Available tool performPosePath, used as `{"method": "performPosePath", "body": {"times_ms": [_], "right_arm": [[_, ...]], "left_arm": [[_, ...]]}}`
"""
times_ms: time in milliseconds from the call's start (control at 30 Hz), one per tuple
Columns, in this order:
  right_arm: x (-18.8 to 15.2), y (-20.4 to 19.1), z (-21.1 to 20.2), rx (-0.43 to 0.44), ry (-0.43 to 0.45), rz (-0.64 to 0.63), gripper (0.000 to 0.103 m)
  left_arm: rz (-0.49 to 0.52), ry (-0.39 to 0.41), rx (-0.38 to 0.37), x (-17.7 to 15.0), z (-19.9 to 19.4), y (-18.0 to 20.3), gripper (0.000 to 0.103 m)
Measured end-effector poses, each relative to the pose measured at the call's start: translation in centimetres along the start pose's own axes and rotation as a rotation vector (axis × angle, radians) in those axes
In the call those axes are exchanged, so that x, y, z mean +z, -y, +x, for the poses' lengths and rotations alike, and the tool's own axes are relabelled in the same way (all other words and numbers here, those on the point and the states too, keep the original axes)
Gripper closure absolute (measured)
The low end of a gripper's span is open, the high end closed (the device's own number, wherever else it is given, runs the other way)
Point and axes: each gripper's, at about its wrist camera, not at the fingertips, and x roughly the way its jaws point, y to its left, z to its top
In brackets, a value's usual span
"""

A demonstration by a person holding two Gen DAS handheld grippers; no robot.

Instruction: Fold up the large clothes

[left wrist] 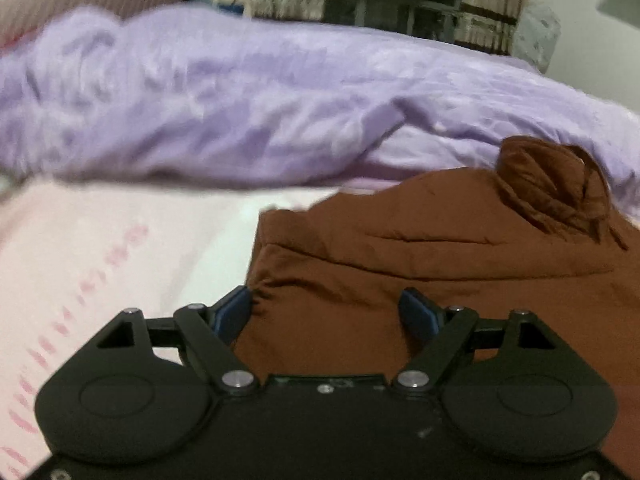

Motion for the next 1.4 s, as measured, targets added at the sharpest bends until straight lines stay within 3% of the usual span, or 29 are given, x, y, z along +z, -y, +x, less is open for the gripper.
{"method": "performPosePath", "body": {"times_ms": [167,233,333,500,600,767,967,1167,1333,1400], "right_arm": [[-0.1,0.3,-0.4,0.012,-0.003,0.008,0.099],[0.4,0.3,-1.5,0.012,0.011,0.000,0.097],[1.0,0.4,-5.2,0.027,0.072,0.000,0.086],[-0.2,0.0,-11.5,0.043,0.136,-0.080,0.085],[-1.5,0.2,-13.4,0.058,0.129,-0.085,0.085],[-3.7,0.4,-12.5,0.021,0.072,-0.101,0.085],[-5.7,1.3,-10.1,-0.019,0.022,-0.077,0.085],[-6.9,1.5,-9.7,-0.020,0.043,-0.064,0.086],[-6.0,-0.6,-10.9,-0.082,0.059,-0.085,0.083],[-5.4,-2.1,-11.6,-0.037,0.080,-0.079,0.083]], "left_arm": [[-0.127,-0.025,-0.052,-0.1,0.5,-1.7,0.016],[-0.135,0.002,-0.043,0.2,-0.9,-1.9,0.023],[-0.086,0.091,-0.022,0.2,-4.7,-1.7,0.023],[-0.001,0.212,-0.056,-1.4,-12.0,-0.8,0.022],[0.053,0.229,-0.088,-3.8,-14.6,0.3,0.021],[0.114,0.170,-0.093,-7.2,-14.1,1.4,0.021],[0.083,0.085,-0.078,-9.3,-10.5,0.8,0.018],[0.101,0.094,-0.070,-10.1,-9.4,0.8,0.015],[0.112,0.133,-0.041,-8.8,-10.8,2.1,0.018],[0.121,0.165,-0.068,-8.3,-11.8,3.4,0.018]]}}
